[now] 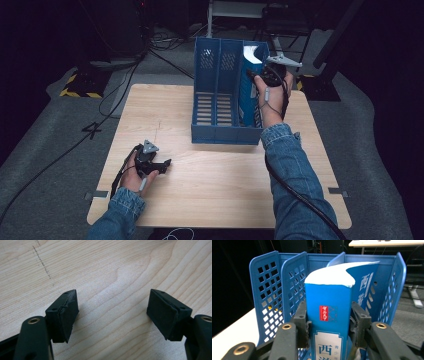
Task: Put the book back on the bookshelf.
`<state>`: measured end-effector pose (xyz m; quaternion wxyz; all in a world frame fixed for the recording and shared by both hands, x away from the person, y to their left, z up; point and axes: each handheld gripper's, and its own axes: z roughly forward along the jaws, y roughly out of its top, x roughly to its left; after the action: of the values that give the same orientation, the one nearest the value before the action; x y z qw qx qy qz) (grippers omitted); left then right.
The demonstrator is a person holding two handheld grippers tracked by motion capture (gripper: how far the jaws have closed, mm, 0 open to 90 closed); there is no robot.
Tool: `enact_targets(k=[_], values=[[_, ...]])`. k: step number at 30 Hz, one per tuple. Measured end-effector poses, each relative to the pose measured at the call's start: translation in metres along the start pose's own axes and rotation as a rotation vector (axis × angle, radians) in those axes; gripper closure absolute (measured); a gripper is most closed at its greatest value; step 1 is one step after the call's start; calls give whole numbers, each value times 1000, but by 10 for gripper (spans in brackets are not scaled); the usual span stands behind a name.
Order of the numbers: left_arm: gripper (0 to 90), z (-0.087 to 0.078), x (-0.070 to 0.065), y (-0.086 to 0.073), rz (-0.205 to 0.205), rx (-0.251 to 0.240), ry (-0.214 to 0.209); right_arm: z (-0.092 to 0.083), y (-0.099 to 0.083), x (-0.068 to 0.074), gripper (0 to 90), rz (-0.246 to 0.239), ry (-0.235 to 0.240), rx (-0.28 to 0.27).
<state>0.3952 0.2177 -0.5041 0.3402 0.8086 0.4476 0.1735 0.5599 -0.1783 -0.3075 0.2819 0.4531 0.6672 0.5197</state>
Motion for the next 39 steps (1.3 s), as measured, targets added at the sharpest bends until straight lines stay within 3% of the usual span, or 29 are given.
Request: enact_targets(k=[3,12,19,27,30,31,33,39], values=[[255,0,0,0,0,0,0,2,-7,-4,591,33,15,-10],[256,0,-1,0,-1,-2,2,-7,-12,1,596,-20,-22,11],[256,0,-1,-1,-3,-2,3,-12,-35,10,596,-27,-40,-6],[256,0,-1,-1,-3,-2,3,3,-38,9,598,-24,-88,-9],[256,0,-1,-1,-3,-1,3,11,-36,8,590,0,-77,-20],[256,0,-1,-1,-2,-2,3,13,-35,11,588,-20,-88,-11],[256,0,-1,-1,0,-3,3,14,-35,16,585,-42,-106,-5],[256,-1,-1,-1,5,0,0,5,-40,15,582,-30,-109,11]])
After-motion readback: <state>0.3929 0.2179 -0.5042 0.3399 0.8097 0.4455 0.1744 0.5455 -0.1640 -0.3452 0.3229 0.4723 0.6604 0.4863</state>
